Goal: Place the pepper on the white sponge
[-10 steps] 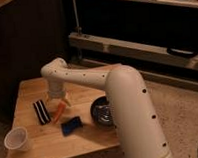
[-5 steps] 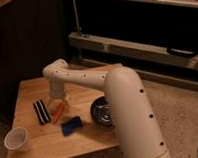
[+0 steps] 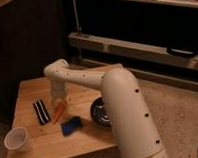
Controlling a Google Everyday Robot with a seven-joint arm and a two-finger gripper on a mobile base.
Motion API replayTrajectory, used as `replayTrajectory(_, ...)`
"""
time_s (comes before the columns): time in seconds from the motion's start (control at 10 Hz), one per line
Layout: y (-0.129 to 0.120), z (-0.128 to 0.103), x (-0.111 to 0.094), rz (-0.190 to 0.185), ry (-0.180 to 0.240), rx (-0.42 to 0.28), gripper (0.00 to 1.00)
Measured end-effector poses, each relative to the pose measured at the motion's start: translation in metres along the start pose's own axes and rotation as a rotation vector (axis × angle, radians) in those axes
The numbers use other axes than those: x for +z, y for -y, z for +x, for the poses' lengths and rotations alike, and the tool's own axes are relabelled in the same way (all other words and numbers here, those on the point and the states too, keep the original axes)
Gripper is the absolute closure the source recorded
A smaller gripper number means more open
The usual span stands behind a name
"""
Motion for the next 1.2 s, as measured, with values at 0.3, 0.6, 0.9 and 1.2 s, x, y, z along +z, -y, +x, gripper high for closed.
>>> replayTrajectory(0.3, 0.002, 0.000, 0.006, -0.008, 0.013, -0.007, 0.41)
replayTrajectory(0.6, 0.008, 0.002, 0.009, -0.012, 0.022, -0.019, 0.46)
replayTrajectory(0.9, 0.010, 0.002, 0.013, -0.024, 0.033, -0.033, 0.61)
replayTrajectory(1.2, 0.011, 0.002, 0.018, -0.043, 0.044, -0.046, 0.61)
